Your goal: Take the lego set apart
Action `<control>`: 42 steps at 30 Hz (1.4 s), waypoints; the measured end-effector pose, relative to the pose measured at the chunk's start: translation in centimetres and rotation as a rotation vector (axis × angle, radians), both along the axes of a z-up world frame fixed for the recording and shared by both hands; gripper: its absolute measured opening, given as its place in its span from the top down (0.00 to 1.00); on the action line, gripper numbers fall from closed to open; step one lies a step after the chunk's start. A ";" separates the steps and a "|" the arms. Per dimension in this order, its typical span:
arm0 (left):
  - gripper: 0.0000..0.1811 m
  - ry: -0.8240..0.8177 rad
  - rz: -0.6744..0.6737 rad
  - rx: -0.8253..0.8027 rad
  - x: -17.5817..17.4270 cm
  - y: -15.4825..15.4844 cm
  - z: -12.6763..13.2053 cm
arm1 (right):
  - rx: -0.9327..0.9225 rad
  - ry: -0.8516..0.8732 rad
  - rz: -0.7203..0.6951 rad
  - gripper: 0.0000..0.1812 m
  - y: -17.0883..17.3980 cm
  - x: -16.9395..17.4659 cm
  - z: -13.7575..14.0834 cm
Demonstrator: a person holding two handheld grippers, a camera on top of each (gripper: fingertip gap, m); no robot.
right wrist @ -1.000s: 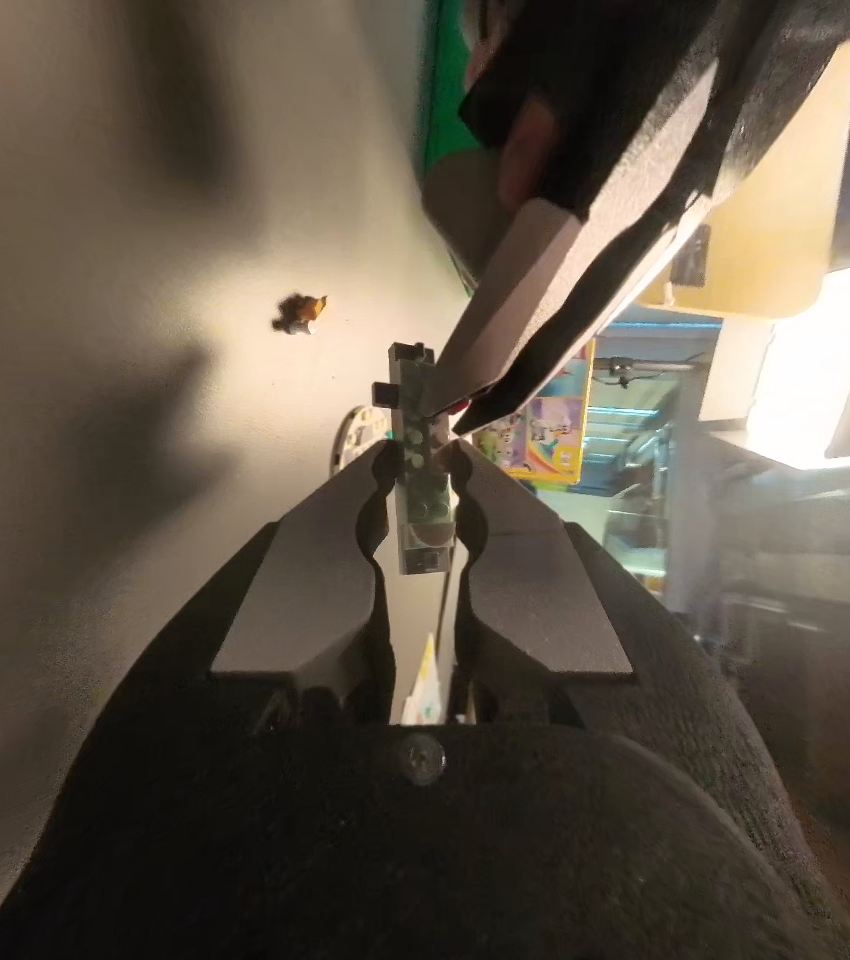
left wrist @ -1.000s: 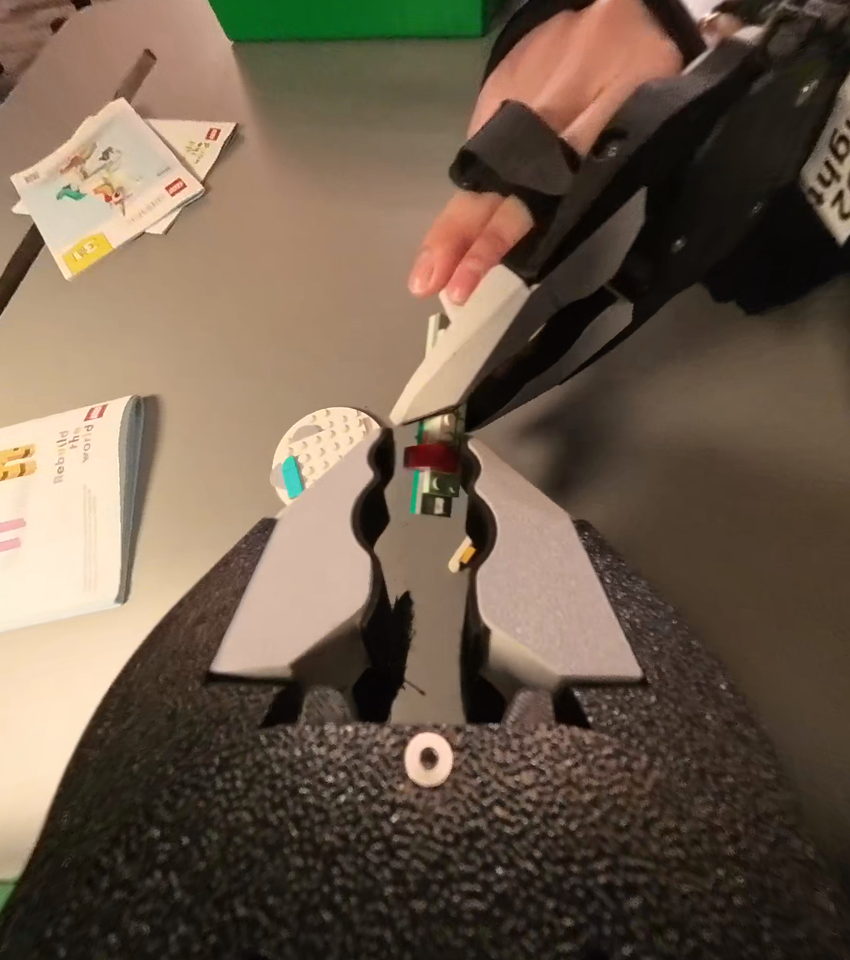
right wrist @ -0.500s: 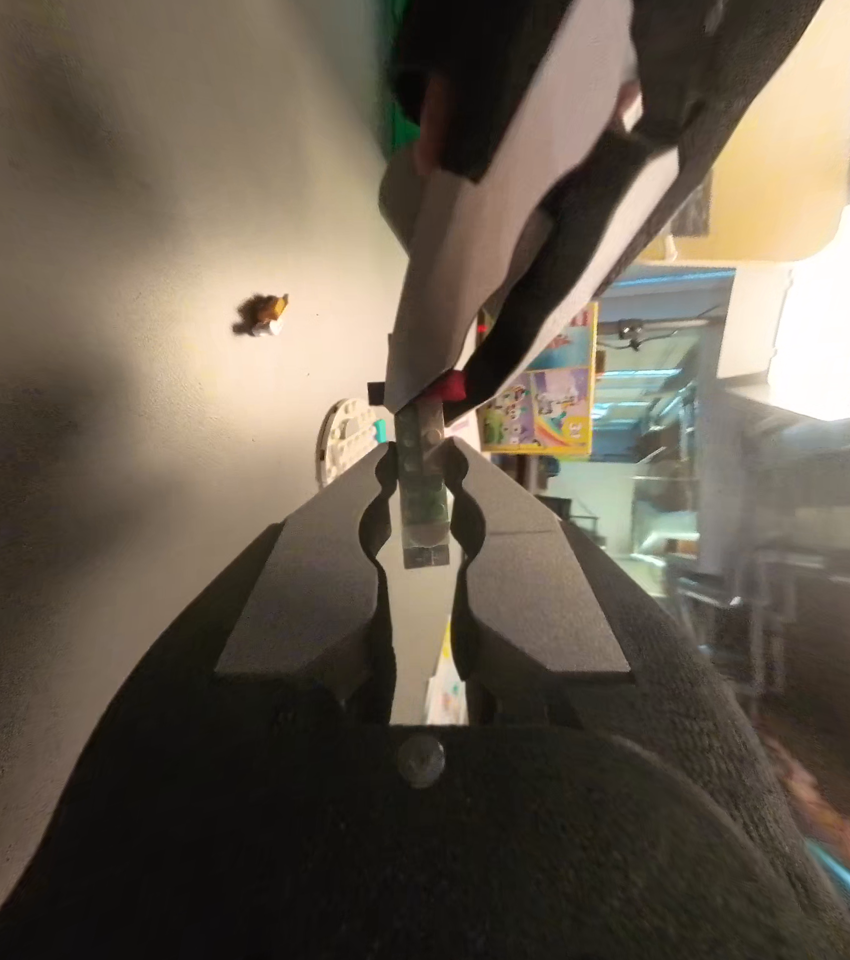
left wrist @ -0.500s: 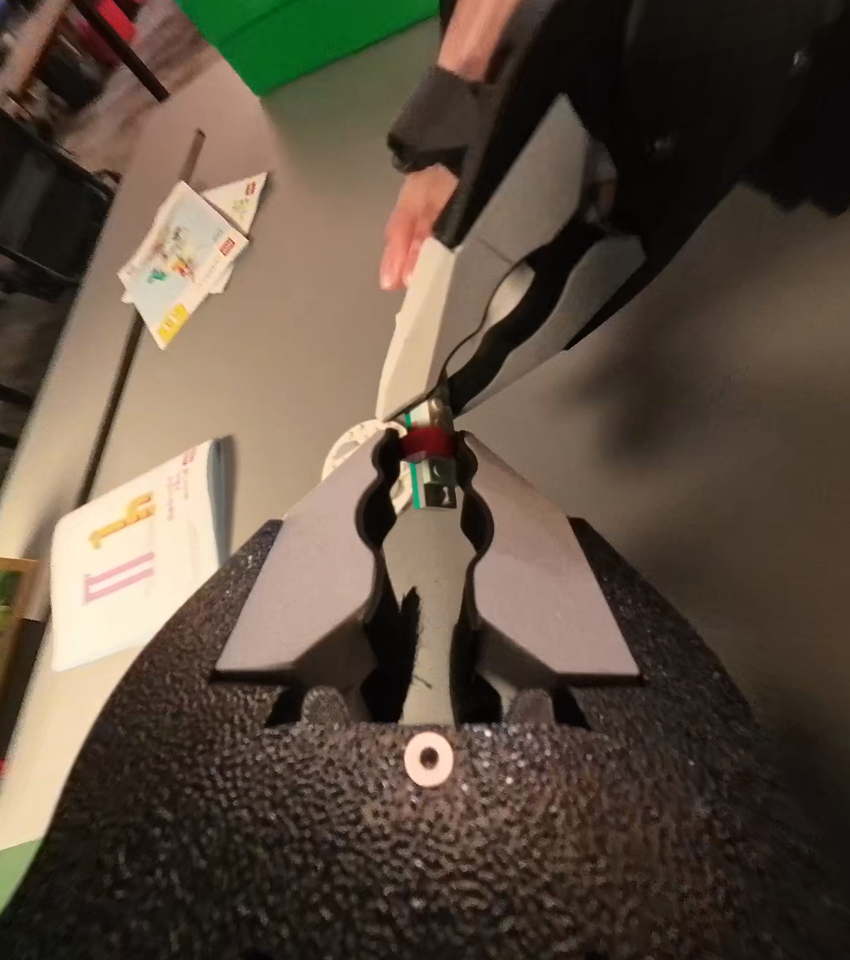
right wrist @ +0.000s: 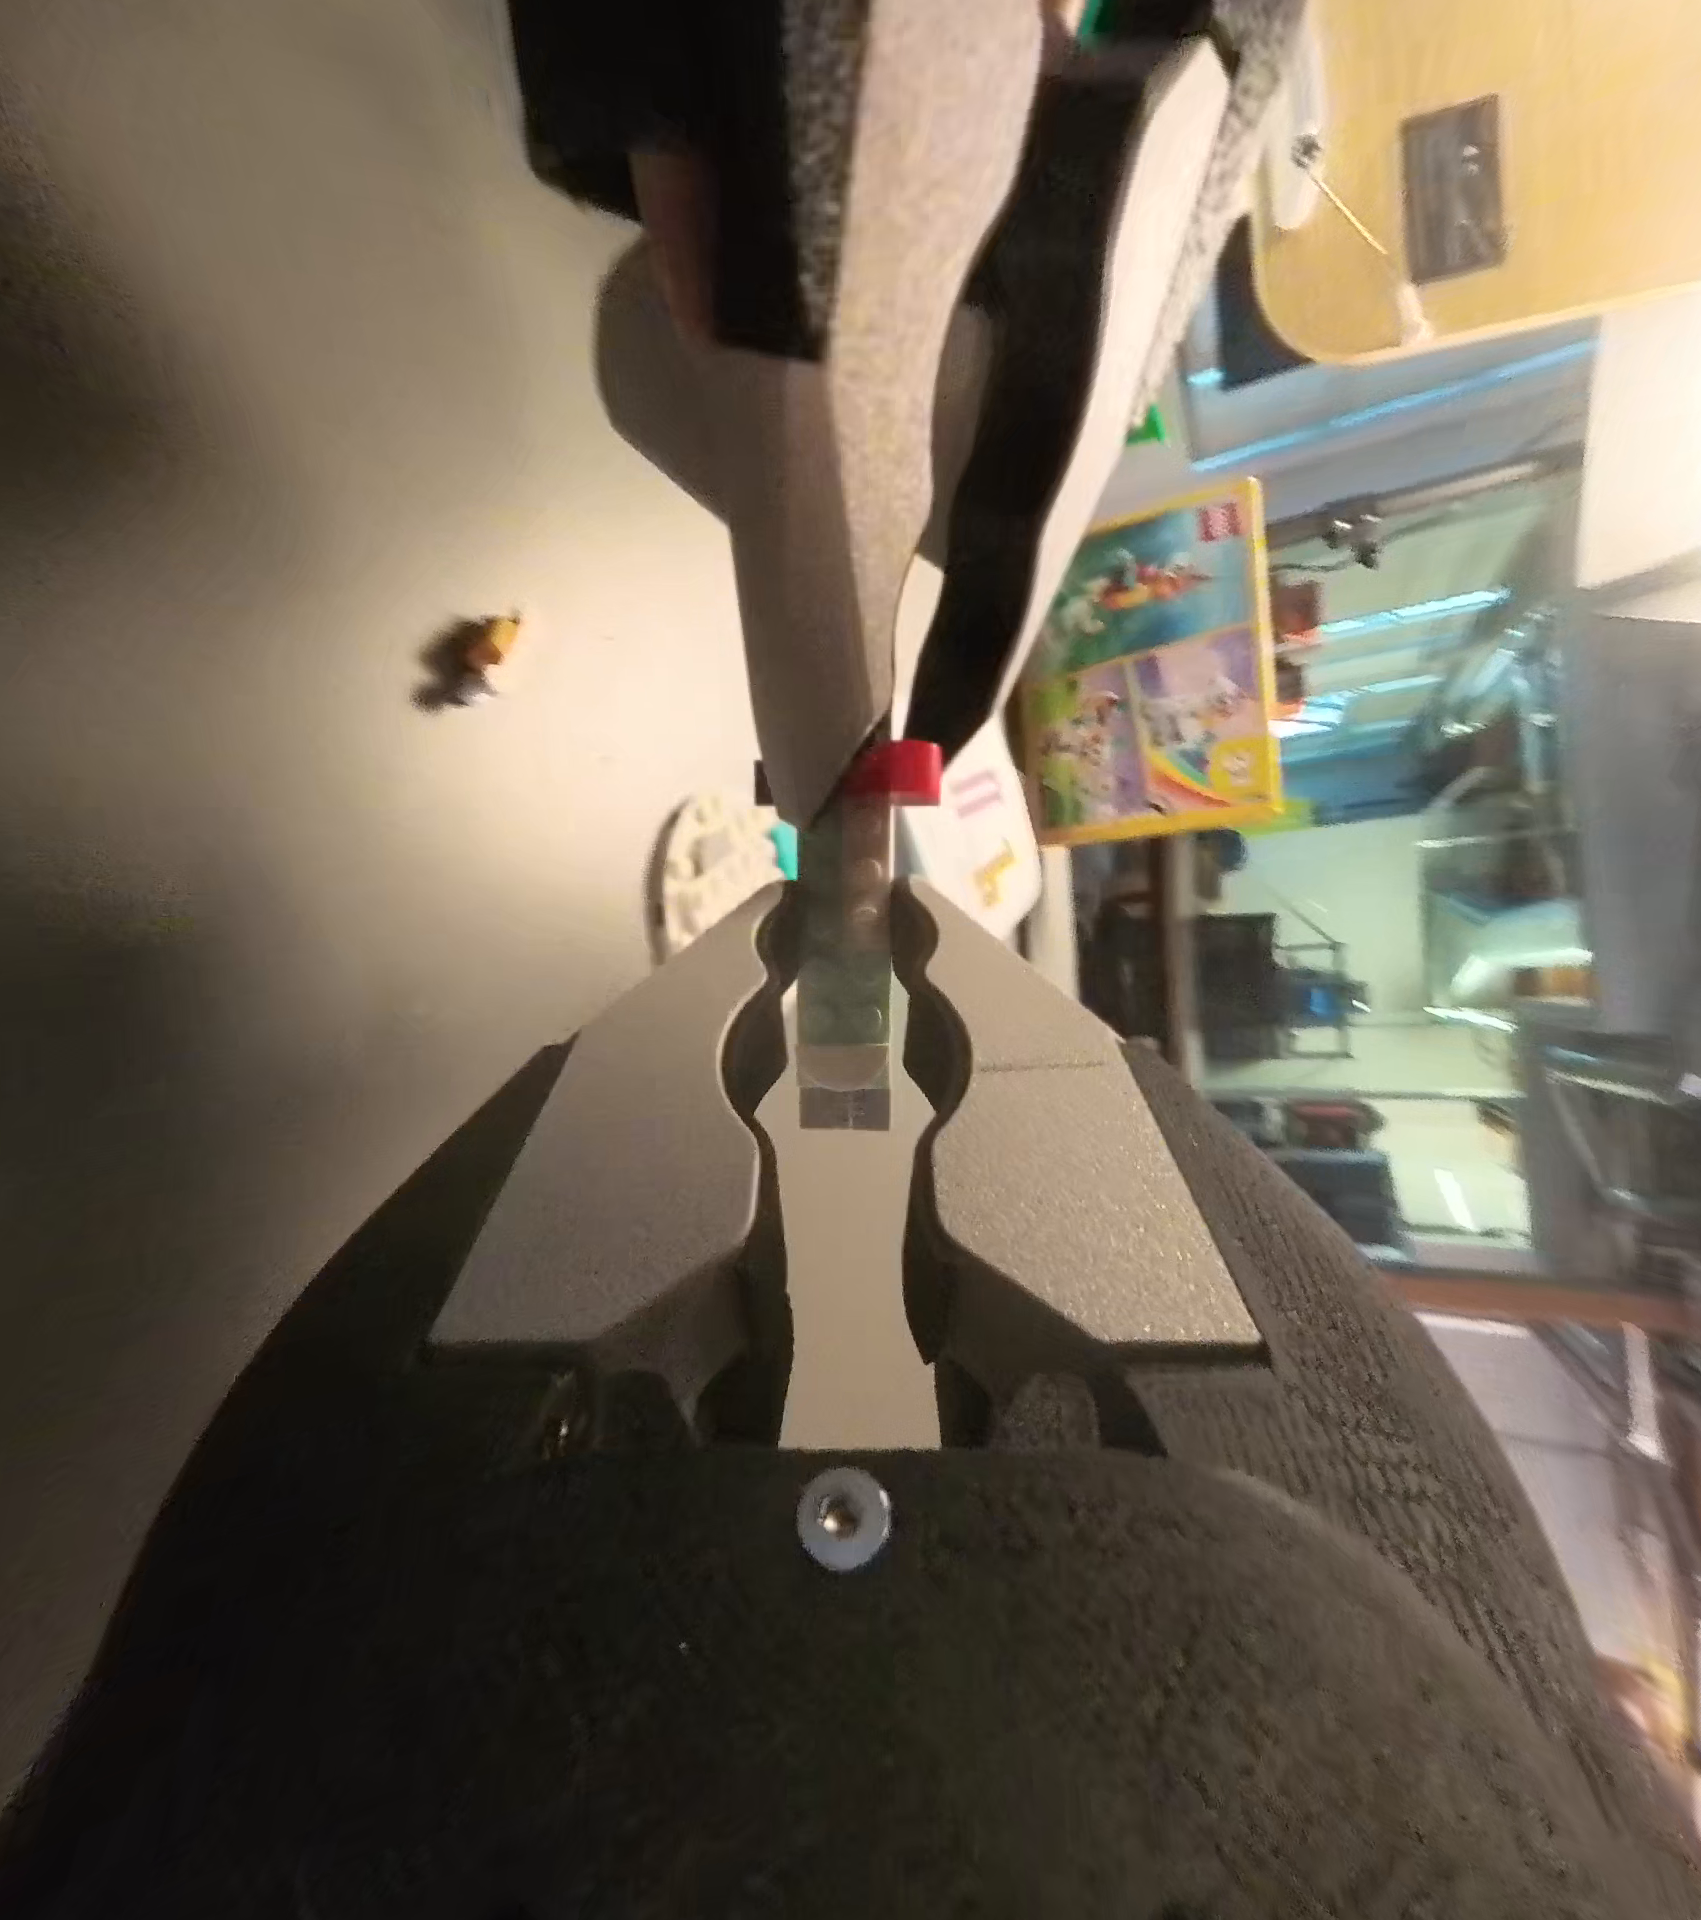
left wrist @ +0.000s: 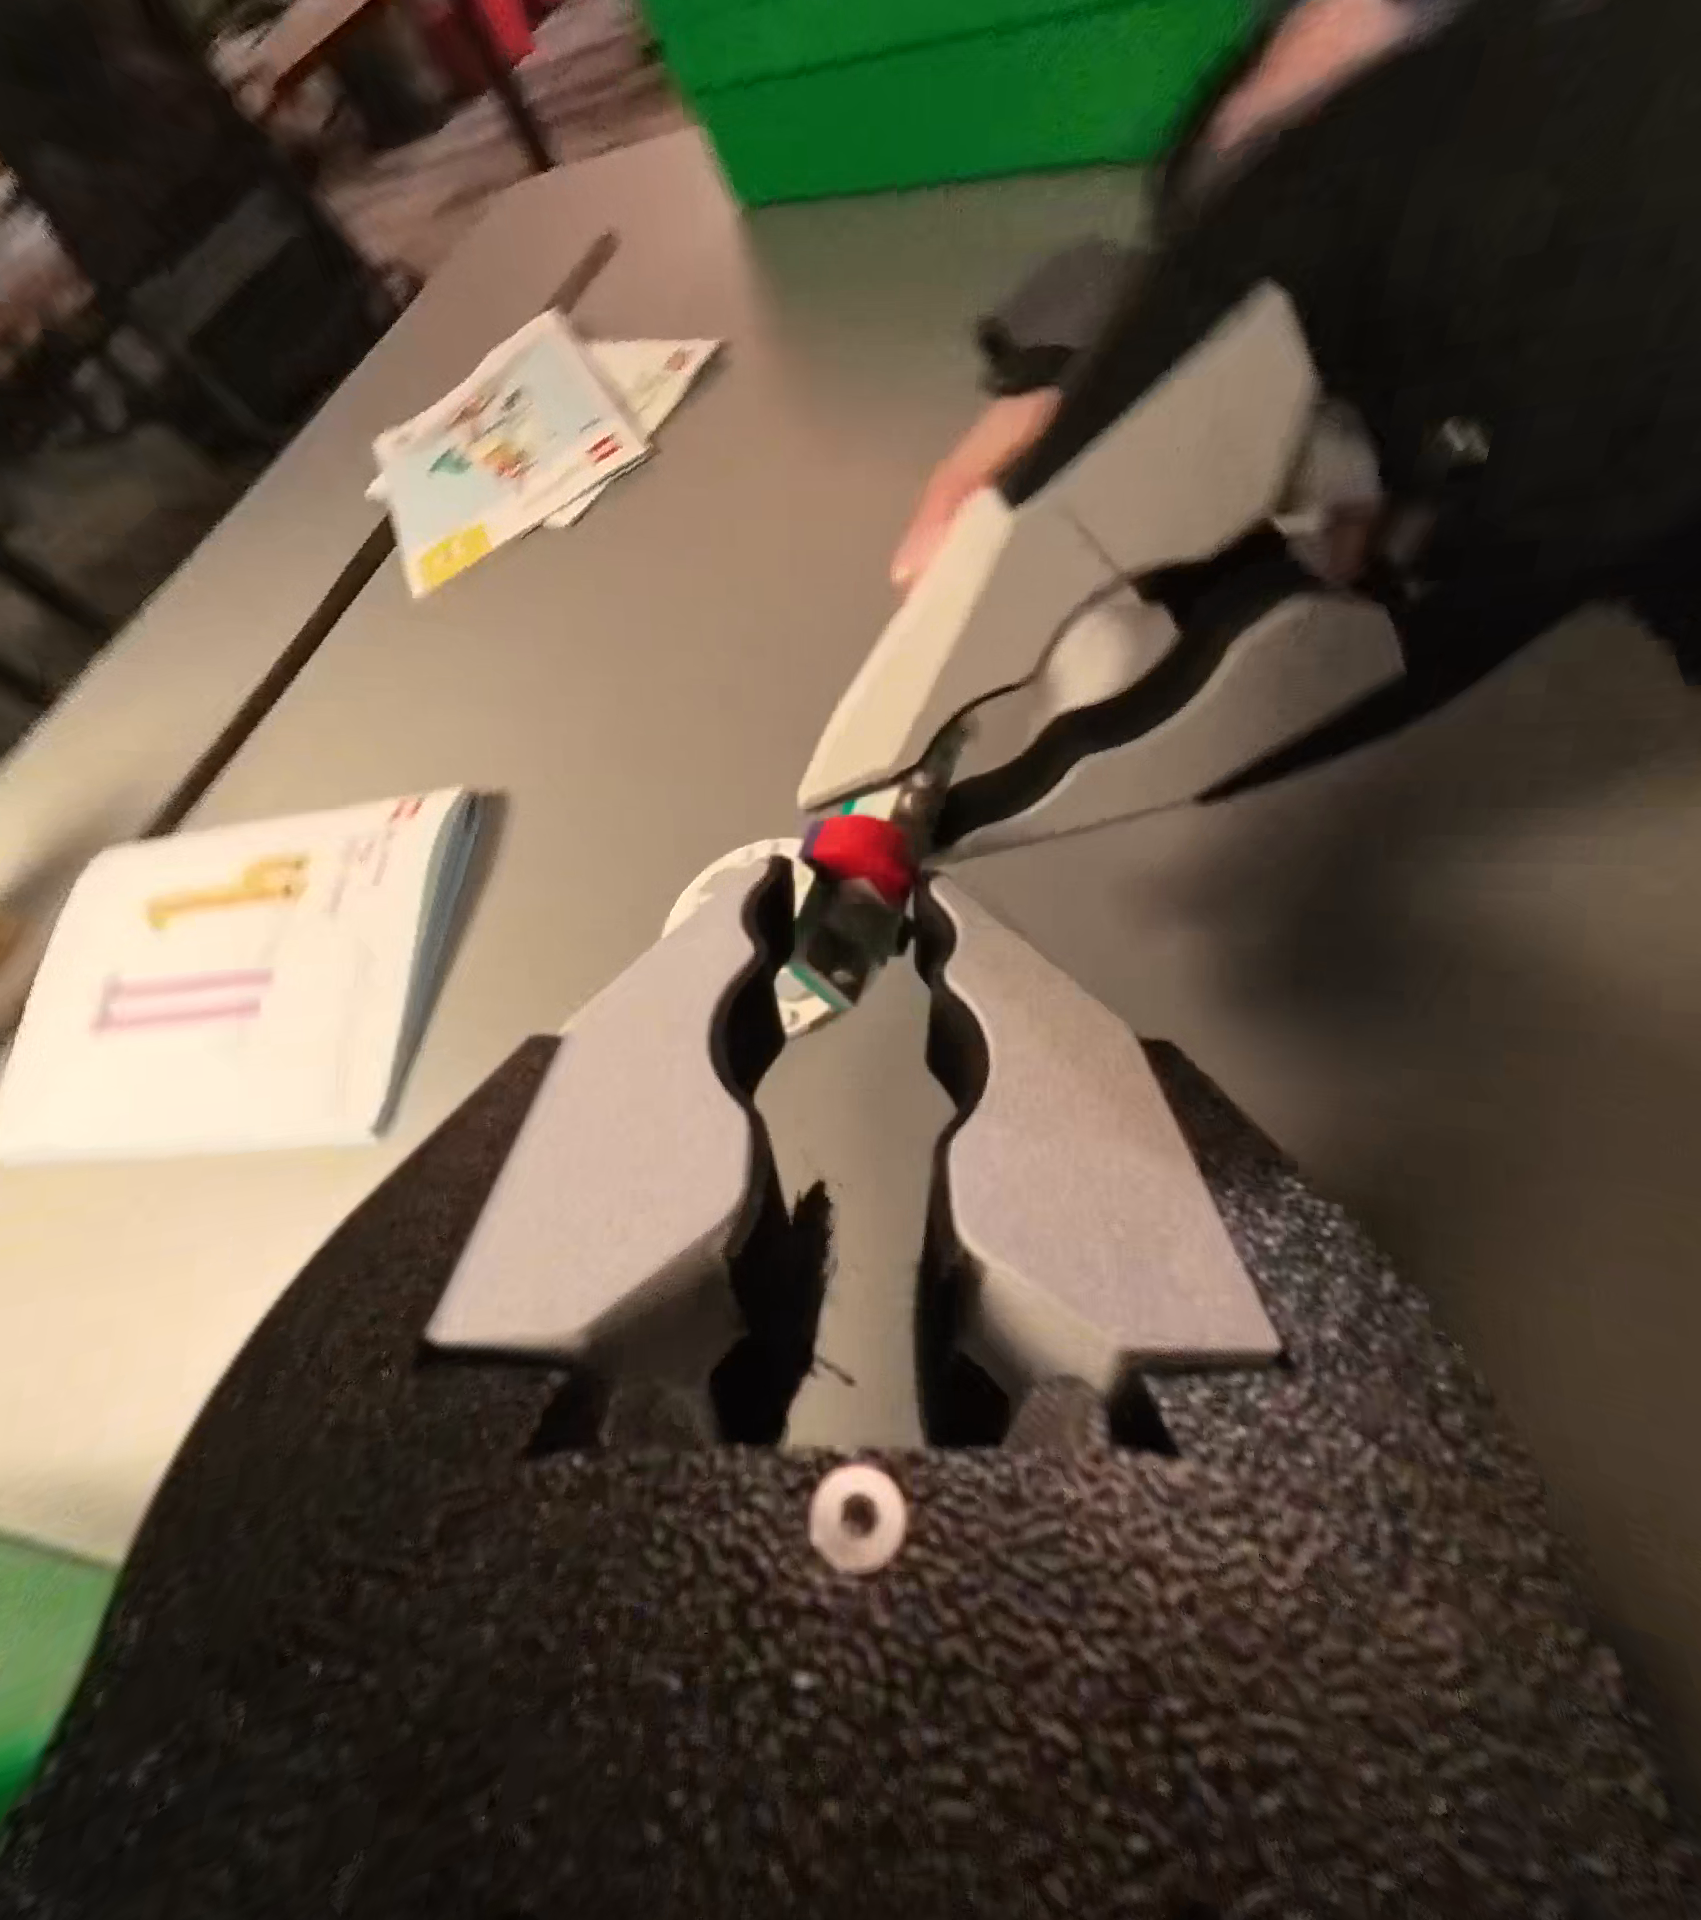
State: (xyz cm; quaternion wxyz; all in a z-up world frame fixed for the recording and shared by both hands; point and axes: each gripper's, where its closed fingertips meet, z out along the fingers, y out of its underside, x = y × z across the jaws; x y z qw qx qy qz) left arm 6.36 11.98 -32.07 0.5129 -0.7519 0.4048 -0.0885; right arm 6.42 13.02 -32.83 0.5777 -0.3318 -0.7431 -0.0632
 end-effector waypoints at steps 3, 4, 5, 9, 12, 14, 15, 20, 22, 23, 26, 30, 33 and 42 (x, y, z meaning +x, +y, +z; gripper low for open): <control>0.84 -0.153 0.172 -0.044 -1.0 1.0 0.6 | 0.143 0.005 -0.081 0.91 1.3 0.1 0.8; 0.84 -0.215 0.200 -0.037 -1.0 1.2 1.0 | 0.195 0.007 -0.103 0.91 1.7 0.1 1.2; 0.85 -0.270 0.209 -0.036 -0.9 1.2 1.3 | 0.235 0.010 -0.125 0.91 1.9 0.2 1.5; 0.87 -0.360 0.237 -0.031 -0.9 1.2 2.5 | 0.330 -0.012 -0.183 0.91 2.7 0.3 1.8; 0.88 -0.441 0.236 -0.079 -0.7 1.5 2.8 | 0.369 -0.017 -0.210 0.92 3.1 0.3 1.9; 0.86 -0.453 0.240 -0.115 -0.4 1.7 2.4 | 0.393 -0.021 -0.226 0.92 3.3 0.3 2.0; 0.85 -0.463 0.237 -0.126 -0.2 1.8 2.3 | 0.407 -0.031 -0.232 0.92 3.4 0.3 2.0; 0.85 -0.420 0.277 -0.126 -0.3 3.1 1.9 | 0.509 -0.046 -0.240 0.92 3.5 -0.1 2.2; 0.86 -0.377 0.301 -0.118 -0.7 3.7 1.7 | 0.505 -0.051 -0.271 0.91 4.0 0.0 2.1; 0.86 -0.370 0.305 -0.122 -0.7 3.9 1.5 | 0.492 -0.053 -0.283 0.91 4.3 0.0 1.9; 0.89 -0.312 0.310 -0.120 -0.5 4.6 1.1 | 0.484 -0.075 -0.324 0.91 5.0 0.2 1.4; 0.91 -0.262 0.296 -0.097 0.2 5.6 0.7 | 0.441 -0.088 -0.382 0.91 6.2 0.9 0.8; 0.92 -0.218 0.257 -0.037 0.7 6.5 0.8 | 0.396 -0.076 -0.417 0.91 6.9 1.5 0.7; 0.93 0.025 0.102 0.303 2.8 8.2 1.6 | 0.153 0.048 -0.524 0.81 8.8 3.3 0.2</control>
